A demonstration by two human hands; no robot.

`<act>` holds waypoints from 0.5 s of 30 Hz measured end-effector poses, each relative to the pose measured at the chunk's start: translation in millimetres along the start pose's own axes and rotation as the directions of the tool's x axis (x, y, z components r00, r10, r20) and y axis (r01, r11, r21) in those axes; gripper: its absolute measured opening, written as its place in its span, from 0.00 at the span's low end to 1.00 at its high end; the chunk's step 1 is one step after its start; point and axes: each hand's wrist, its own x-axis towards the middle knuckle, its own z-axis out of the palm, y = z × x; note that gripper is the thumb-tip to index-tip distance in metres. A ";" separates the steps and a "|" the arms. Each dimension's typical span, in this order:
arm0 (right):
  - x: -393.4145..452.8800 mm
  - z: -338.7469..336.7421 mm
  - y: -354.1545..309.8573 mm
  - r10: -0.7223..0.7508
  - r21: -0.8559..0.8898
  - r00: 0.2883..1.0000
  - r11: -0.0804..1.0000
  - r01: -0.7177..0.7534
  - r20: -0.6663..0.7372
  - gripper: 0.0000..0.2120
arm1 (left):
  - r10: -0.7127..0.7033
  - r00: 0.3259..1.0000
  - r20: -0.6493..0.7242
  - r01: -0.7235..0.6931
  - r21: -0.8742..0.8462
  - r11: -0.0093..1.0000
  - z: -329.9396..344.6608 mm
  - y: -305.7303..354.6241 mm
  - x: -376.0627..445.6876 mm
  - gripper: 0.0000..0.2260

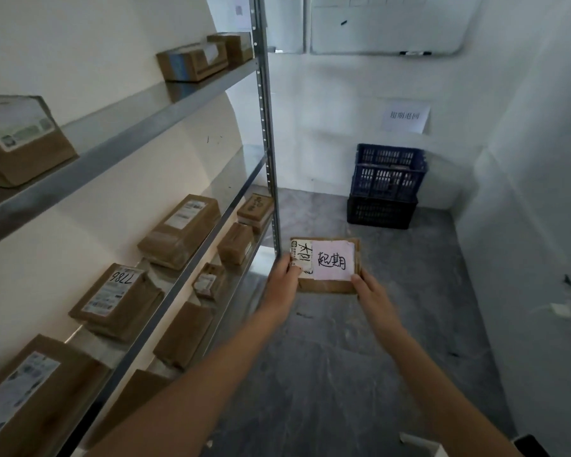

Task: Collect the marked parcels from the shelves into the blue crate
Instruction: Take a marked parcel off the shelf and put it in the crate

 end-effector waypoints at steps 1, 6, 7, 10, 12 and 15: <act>7.6 0.1 -1.9 -0.001 -0.004 1.000 1.000 0.001 -0.013 0.19 | -0.008 1.000 0.013 0.008 -0.009 1.000 -1.5 0.0 11.9 0.14; 45.0 -0.1 -11.5 0.000 0.033 0.999 0.999 0.001 -0.040 0.17 | -0.031 0.997 0.074 0.031 0.005 1.000 0.3 8.7 65.2 0.15; 51.4 0.2 -11.3 0.020 0.060 0.999 0.998 -0.017 -0.041 0.16 | -0.024 0.996 0.080 0.022 0.031 0.999 3.4 10.0 72.7 0.14; 74.8 -2.0 -12.3 0.056 0.101 0.996 0.994 -0.049 -0.071 0.15 | -0.016 0.995 0.102 0.012 0.044 0.999 15.0 15.4 95.4 0.12; 94.7 -5.7 -10.8 0.064 0.108 0.993 0.993 -0.054 -0.098 0.15 | -0.033 0.992 0.121 0.030 0.028 0.999 23.5 19.1 113.3 0.13; 127.9 -13.5 -4.0 0.108 0.131 0.987 0.987 -0.092 -0.116 0.17 | -0.041 0.990 0.138 0.035 0.042 0.998 36.8 21.4 142.4 0.14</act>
